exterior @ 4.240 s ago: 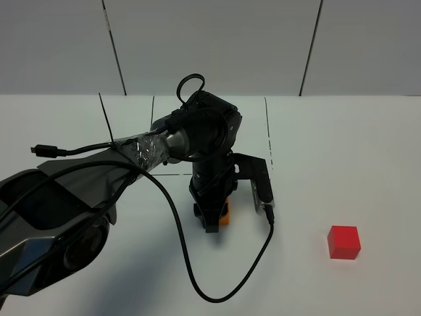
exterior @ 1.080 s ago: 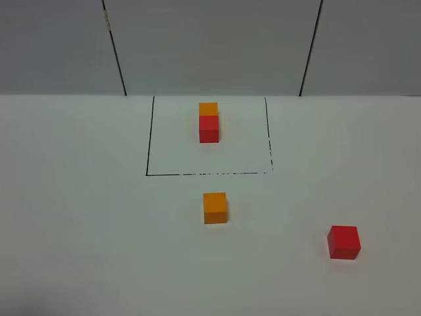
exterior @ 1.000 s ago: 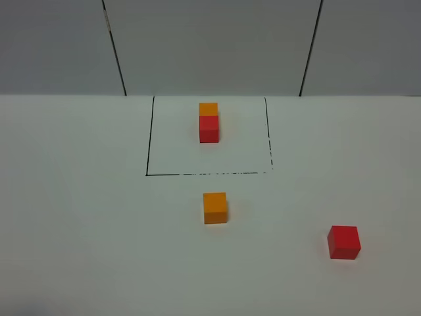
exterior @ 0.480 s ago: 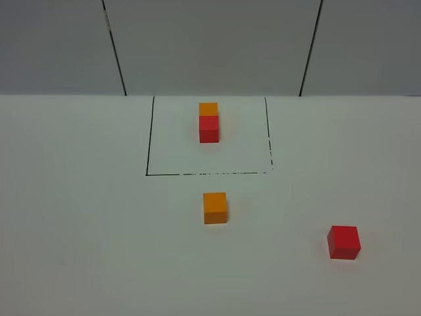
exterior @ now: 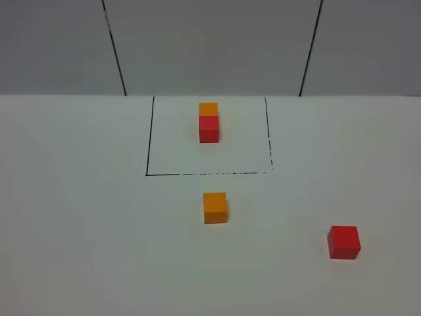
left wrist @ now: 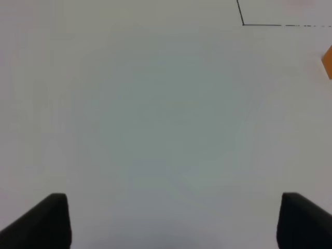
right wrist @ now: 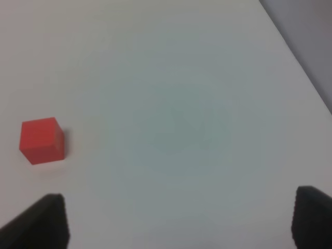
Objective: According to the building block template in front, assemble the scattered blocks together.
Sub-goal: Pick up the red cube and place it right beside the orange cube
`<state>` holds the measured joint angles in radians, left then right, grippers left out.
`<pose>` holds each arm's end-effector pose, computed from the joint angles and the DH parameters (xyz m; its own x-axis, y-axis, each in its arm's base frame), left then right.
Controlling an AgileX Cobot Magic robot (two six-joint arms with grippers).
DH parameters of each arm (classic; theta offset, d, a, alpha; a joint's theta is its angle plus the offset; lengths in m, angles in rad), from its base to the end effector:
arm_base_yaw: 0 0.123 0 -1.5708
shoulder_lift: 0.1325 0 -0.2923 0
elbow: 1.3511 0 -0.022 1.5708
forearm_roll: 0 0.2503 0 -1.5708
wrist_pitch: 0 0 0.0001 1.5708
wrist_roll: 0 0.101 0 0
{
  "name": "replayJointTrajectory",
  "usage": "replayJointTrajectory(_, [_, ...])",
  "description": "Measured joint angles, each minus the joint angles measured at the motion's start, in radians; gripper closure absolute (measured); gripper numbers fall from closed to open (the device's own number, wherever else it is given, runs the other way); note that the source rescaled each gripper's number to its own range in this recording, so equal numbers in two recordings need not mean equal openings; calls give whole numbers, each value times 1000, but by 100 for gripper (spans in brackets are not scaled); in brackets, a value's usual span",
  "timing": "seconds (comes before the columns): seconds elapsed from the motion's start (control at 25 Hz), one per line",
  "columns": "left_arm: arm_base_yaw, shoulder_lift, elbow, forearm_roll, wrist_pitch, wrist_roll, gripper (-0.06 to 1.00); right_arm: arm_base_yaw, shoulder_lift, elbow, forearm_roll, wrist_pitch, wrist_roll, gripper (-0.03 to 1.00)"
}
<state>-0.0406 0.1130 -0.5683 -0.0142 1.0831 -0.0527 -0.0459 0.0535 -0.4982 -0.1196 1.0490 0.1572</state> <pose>0.0060 -0.0015 0.2900 -0.5163 -0.0384 -0.8555 0.0207 0.9981 -0.0573 0.0042 -0.0107 0.2735 -0.4756 0.1186 -0.8716 0.1827 0.9826 0.0340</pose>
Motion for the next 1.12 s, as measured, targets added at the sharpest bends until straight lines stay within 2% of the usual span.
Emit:
replayJointTrajectory(0.28, [0, -115, 58, 14, -28, 3, 21, 0, 0, 0, 0, 0, 0, 24])
replayJointTrajectory(0.72, [0, -117, 64, 14, -47, 4, 36, 0, 0, 0, 0, 0, 0, 24])
replayJointTrajectory(1.12, [0, -117, 64, 14, -47, 4, 37, 0, 0, 0, 0, 0, 0, 24])
